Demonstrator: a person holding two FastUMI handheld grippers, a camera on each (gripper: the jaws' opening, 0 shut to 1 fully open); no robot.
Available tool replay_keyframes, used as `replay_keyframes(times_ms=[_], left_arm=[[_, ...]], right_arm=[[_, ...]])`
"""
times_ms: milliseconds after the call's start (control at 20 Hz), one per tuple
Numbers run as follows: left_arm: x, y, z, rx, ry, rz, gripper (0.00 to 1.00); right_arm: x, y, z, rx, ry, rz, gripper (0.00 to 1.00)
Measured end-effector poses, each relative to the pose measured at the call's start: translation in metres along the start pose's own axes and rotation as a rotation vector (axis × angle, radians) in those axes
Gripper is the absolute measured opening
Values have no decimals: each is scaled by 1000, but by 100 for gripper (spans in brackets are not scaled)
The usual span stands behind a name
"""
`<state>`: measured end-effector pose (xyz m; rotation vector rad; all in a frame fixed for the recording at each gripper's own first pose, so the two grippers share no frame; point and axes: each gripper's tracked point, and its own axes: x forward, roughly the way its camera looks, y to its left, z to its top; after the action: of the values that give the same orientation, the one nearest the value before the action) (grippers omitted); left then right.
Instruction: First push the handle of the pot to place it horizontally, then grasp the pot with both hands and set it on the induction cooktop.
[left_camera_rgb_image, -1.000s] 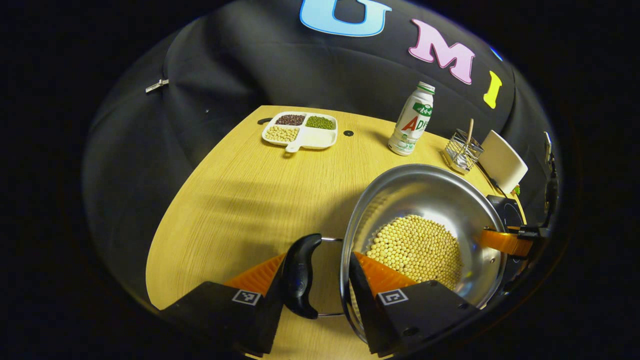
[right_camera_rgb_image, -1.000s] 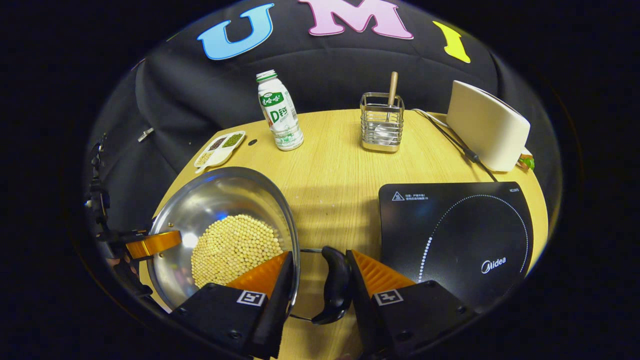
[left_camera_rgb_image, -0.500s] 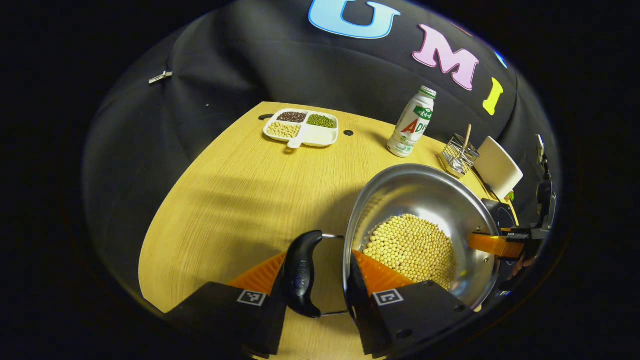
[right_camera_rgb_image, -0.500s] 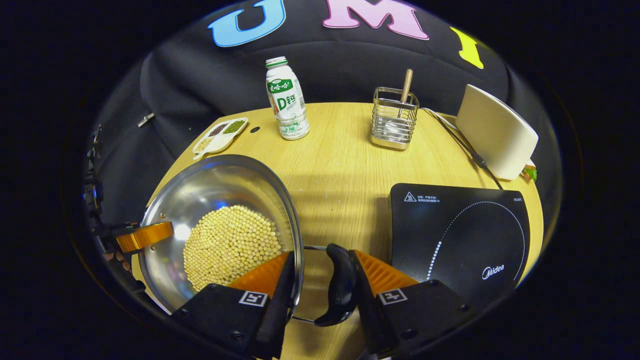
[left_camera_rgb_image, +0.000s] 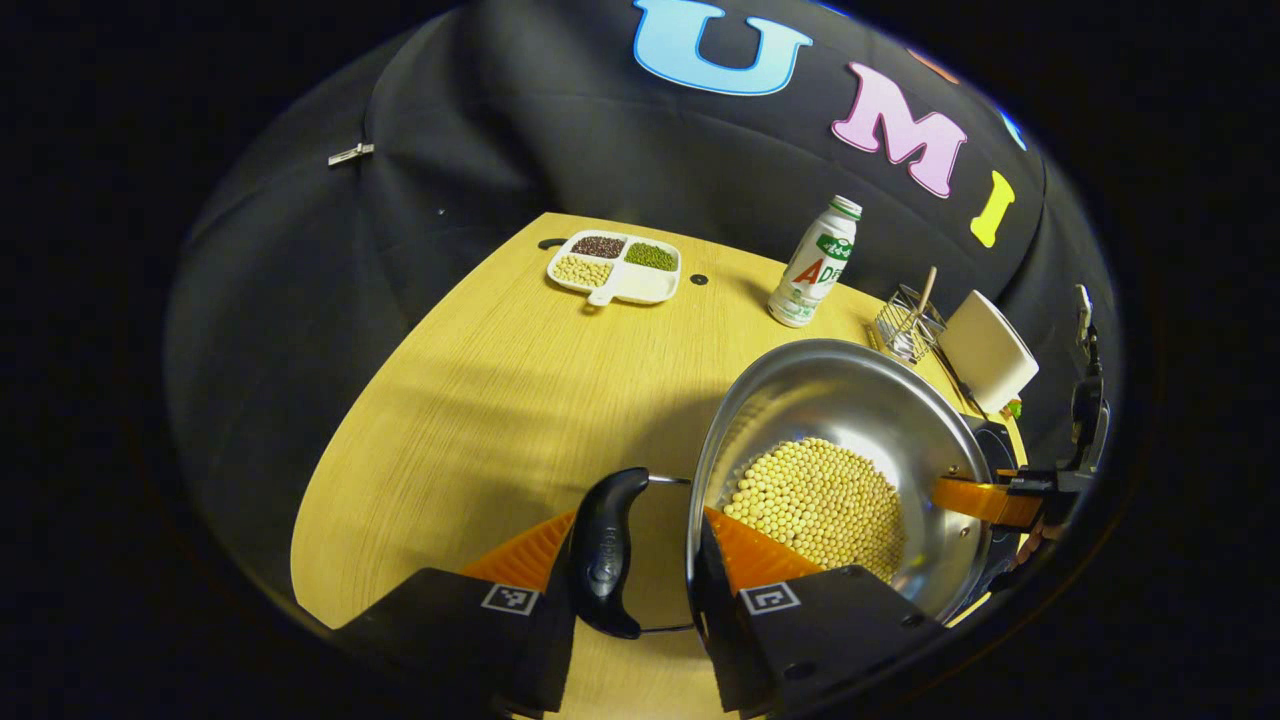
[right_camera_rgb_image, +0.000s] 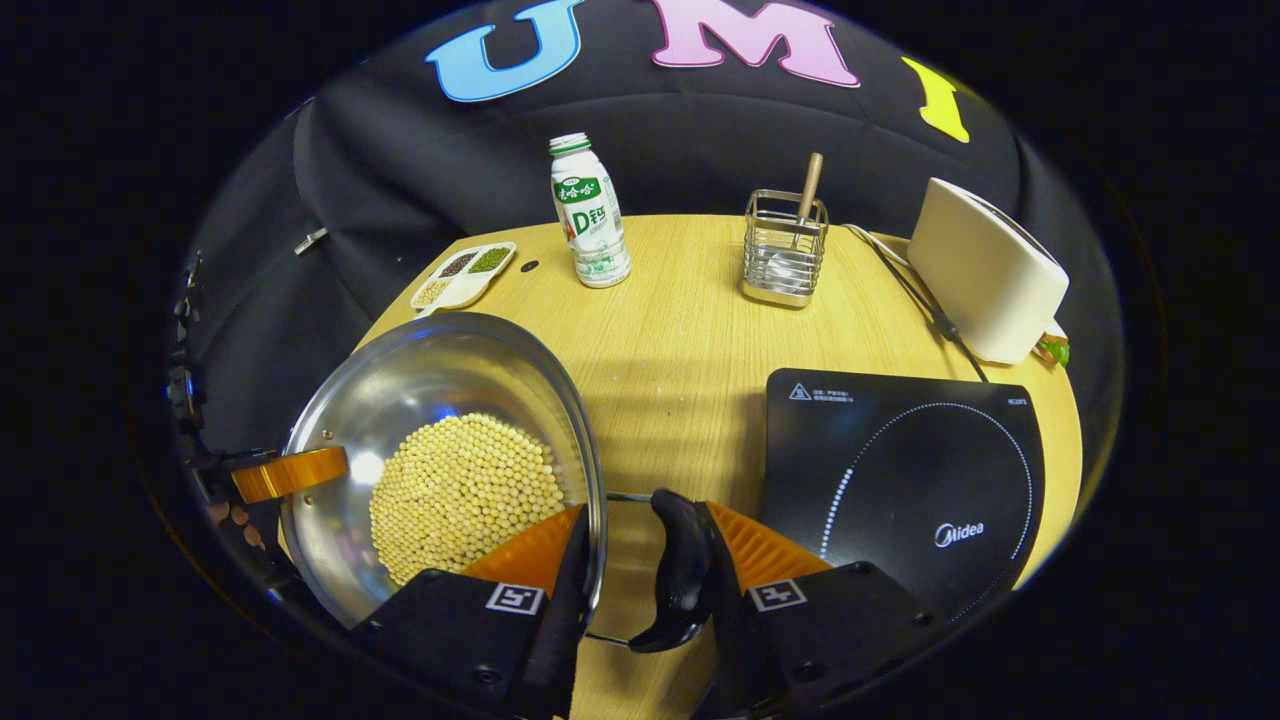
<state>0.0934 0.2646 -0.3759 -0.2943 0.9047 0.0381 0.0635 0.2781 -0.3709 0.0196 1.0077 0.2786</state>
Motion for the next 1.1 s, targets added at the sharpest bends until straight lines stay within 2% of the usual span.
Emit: replay_keyframes(times_ms=[150,200,250,450,550,600,650,750,800,850,900,950,1000,1100], left_arm=[[-17,-22,2,-1,3,-12,58],[-22,-30,3,5,0,-17,58],[-26,-40,5,14,-4,-22,58],[-33,-84,7,56,2,-41,58],[-33,-108,6,71,9,-57,58],[-32,-121,5,83,12,-65,58],[-32,-133,6,94,14,-73,58],[-32,-158,5,121,17,-88,58],[-30,-170,5,131,20,-96,58],[-28,-182,4,142,23,-105,58],[-25,-195,2,149,27,-114,58],[-24,-206,1,155,30,-123,58],[-22,-217,-1,159,31,-131,58],[-18,-235,-5,162,38,-146,58]], right_arm=[[-26,-16,7,9,-28,-12,59],[-35,-23,8,14,-34,-17,55],[-43,-31,8,18,-35,-21,59],[-67,-72,7,58,-26,-40,59],[-78,-95,6,73,-29,-54,59],[-83,-107,7,82,-33,-61,55],[-88,-119,6,91,-34,-68,59],[-98,-143,4,116,-38,-84,59],[-102,-156,2,125,-38,-93,55],[-106,-168,1,134,-40,-101,59],[-109,-179,0,141,-39,-110,59],[-113,-192,0,146,-40,-120,55],[-116,-202,0,150,-41,-127,59],[-122,-223,-1,157,-39,-143,59]])
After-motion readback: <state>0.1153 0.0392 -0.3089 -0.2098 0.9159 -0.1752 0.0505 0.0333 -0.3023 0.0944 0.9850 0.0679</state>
